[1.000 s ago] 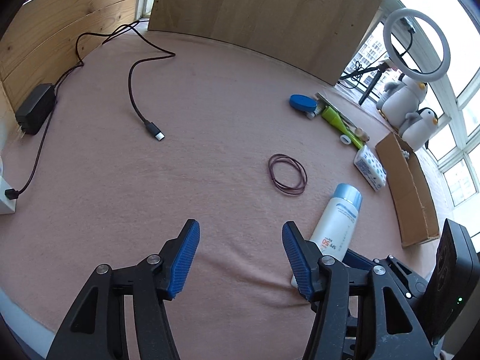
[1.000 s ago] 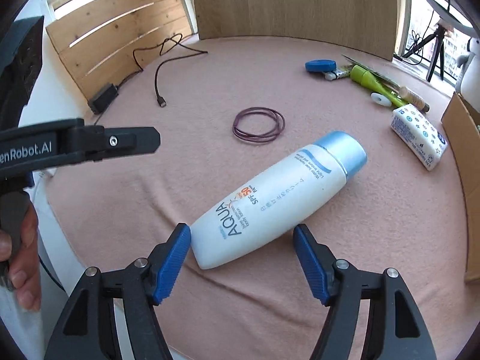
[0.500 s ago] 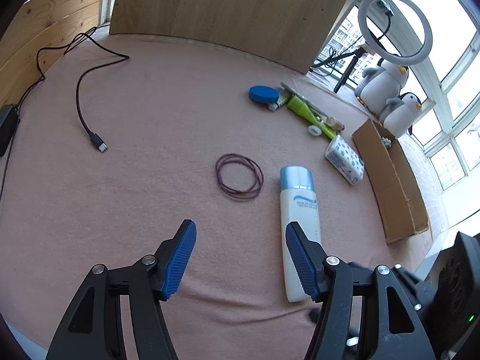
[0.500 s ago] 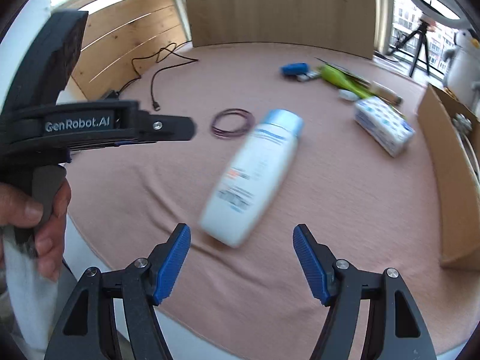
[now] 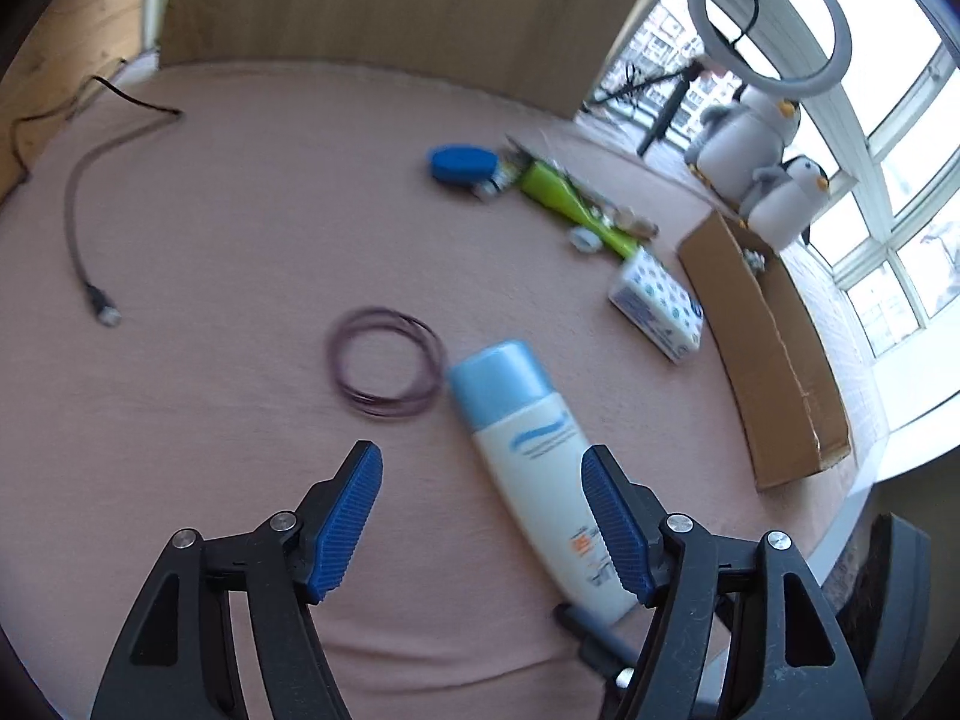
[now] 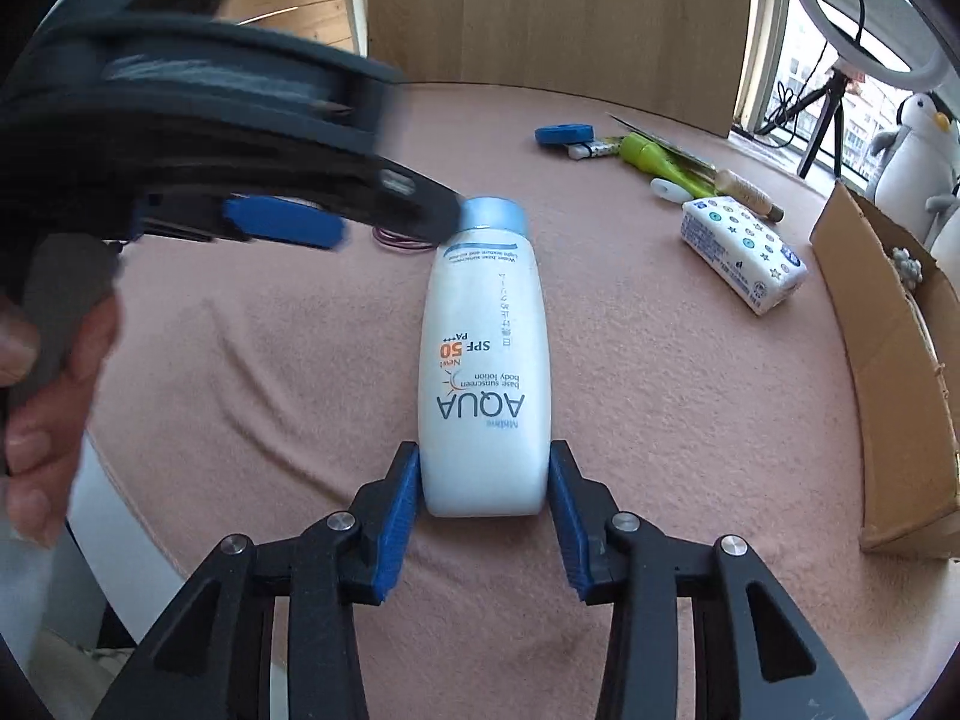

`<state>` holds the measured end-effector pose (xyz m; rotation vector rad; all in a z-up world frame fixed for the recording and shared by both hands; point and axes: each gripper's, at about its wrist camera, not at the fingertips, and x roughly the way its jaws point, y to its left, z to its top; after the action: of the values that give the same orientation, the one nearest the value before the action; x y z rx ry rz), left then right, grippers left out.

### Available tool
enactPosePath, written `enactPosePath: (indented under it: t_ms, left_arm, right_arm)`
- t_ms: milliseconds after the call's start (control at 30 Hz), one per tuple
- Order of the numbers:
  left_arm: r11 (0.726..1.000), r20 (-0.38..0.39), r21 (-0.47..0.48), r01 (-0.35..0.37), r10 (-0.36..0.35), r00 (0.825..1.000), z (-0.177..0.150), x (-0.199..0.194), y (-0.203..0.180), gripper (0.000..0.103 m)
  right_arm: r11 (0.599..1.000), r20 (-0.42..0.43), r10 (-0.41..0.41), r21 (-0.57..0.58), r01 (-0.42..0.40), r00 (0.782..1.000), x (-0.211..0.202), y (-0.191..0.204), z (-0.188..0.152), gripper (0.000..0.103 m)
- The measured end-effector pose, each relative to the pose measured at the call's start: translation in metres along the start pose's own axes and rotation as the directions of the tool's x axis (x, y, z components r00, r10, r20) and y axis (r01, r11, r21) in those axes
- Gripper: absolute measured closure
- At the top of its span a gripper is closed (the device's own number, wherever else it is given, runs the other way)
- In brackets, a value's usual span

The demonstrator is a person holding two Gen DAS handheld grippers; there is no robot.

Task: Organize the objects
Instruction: 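Grasp the AQUA bottle with the right gripper while the left gripper holds it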

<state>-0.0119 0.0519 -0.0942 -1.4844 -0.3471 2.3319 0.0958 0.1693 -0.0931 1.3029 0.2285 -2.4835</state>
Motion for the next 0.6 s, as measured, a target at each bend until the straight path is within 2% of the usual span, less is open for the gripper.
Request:
enactPosePath:
  t_ms: [167,233,333,600]
  left_arm:
    - [0.998,-0.054,-0.059,0.025,-0.028,0.998,0.003,0.024,-0.009,0.032]
    - [0.999,-0.063,-0.045,0.014,-0.017,0.998,0.005,0.030,-0.014,0.041]
    - [0.999,-0.061,-0.040,0.002,-0.005,0.998,0.008,0.033,-0.016,0.048]
    - [0.999,-0.027,-0.031,0.021,-0.022,0.999,0.014,0.019,-0.023,0.049]
  right_arm:
    - [1.000,0.030,0.001,-0.024,0.000,1.000,-0.002,0.002,-0.006,0.065]
    - [0.999,0.040,0.007,-0.037,-0.006,0.999,-0.005,0.004,-0.009,0.066]
    - [0.999,0.045,0.016,-0.042,-0.014,0.999,-0.006,0.004,-0.010,0.066]
    - [1.000,0.077,0.017,-0.026,-0.015,0.997,-0.016,0.000,-0.004,0.066]
